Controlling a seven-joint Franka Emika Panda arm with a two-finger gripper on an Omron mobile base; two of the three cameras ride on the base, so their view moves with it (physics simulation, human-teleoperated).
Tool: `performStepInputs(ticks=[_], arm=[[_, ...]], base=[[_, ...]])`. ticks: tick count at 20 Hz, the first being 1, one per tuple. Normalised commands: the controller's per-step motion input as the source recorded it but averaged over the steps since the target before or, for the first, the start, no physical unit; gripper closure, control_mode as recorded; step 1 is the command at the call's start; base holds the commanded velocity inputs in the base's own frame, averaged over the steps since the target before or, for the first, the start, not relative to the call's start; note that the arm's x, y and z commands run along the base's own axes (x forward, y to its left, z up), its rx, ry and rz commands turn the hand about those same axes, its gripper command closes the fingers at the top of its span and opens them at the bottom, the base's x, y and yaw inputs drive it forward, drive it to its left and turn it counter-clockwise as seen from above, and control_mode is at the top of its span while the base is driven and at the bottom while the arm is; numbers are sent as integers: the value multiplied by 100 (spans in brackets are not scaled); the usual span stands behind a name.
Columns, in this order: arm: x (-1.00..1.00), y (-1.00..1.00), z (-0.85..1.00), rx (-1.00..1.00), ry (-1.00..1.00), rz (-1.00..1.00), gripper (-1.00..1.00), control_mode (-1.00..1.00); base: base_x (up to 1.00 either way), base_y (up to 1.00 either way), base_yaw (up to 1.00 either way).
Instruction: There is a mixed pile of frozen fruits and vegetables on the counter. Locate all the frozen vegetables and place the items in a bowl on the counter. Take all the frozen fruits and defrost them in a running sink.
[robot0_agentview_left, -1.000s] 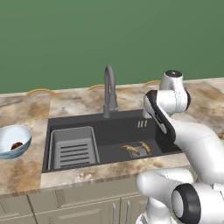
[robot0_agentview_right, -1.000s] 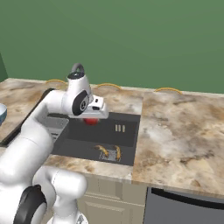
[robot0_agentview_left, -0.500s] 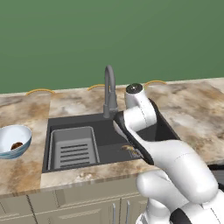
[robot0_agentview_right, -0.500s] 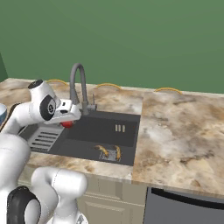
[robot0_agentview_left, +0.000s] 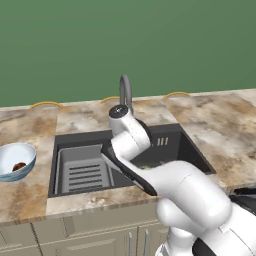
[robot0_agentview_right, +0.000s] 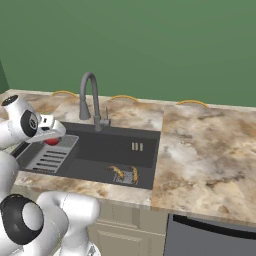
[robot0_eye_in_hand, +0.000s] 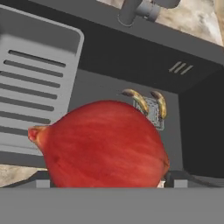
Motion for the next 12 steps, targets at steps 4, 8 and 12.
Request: performStepInputs(ticks=[4,8,12], arm=[[26,100,10,0,8,6,100,-100],[30,100,19,3,8,5,100,-100],[25,97,6,5,4,0,100,-100]], base=[[0,0,0],[0,0,0],[0,0,0]])
